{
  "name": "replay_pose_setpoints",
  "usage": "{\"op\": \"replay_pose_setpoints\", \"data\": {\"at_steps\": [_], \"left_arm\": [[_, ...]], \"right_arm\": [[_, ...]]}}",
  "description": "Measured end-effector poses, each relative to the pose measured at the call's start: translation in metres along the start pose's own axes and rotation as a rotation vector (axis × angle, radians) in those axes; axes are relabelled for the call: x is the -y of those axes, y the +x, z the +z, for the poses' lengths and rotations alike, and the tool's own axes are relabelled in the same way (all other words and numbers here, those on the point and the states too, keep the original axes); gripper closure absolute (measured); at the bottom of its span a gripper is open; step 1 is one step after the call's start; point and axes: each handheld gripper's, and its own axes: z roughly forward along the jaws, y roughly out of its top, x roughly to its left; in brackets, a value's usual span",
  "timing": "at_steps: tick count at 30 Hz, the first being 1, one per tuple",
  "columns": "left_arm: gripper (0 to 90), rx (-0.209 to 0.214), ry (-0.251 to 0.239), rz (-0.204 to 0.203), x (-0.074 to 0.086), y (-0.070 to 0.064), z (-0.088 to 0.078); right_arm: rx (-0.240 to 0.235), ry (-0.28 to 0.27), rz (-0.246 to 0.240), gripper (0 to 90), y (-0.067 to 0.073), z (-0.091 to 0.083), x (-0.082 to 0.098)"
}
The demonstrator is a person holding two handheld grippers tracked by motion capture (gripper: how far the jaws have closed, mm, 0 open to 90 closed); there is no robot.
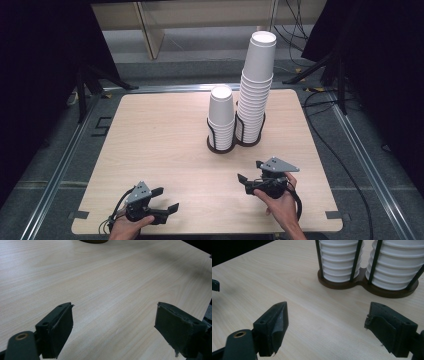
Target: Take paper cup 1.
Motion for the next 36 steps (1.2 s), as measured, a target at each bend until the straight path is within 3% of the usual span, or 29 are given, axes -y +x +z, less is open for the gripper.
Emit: {"op": "replay_pose_setpoints", "data": {"at_steps": [4, 21, 22, 24, 25, 30, 34, 35, 36], "left_arm": [[14.3, 0.0, 0.0, -0.001, 0.0, 0.0, 0.0], [14.3, 0.011, -0.022, 0.001, -0.001, 0.0, -0.001], [14.3, 0.009, -0.022, 0.0, -0.001, 0.001, -0.001], [14.3, -0.004, -0.01, 0.0, -0.002, 0.0, -0.003], [14.3, -0.007, -0.01, -0.002, -0.002, 0.0, -0.003], [14.3, -0.001, -0.029, -0.004, -0.002, 0.001, -0.003], [14.2, -0.004, -0.035, -0.005, -0.002, 0.001, -0.002], [14.3, -0.011, -0.023, 0.016, -0.002, 0.003, -0.002], [14.3, -0.007, -0.034, -0.002, -0.002, 0.002, -0.001]], "right_arm": [[0.0, 0.007, -0.027, 17.9, -0.002, -0.001, -0.002], [-0.012, -0.018, 0.001, 17.8, -0.001, 0.002, -0.006], [-0.006, -0.03, -0.033, 17.5, -0.003, 0.003, -0.007], [-0.028, -0.029, -0.012, 15.7, -0.001, 0.003, -0.01], [-0.017, -0.041, -0.042, 15.9, -0.003, 0.005, -0.011], [-0.02, -0.021, -0.036, 16.0, -0.002, 0.005, -0.016], [-0.021, -0.057, -0.054, 16.1, -0.003, 0.008, -0.024], [-0.027, -0.049, -0.045, 16.1, -0.003, 0.007, -0.026], [-0.028, -0.055, -0.046, 16.1, -0.003, 0.008, -0.028]]}}
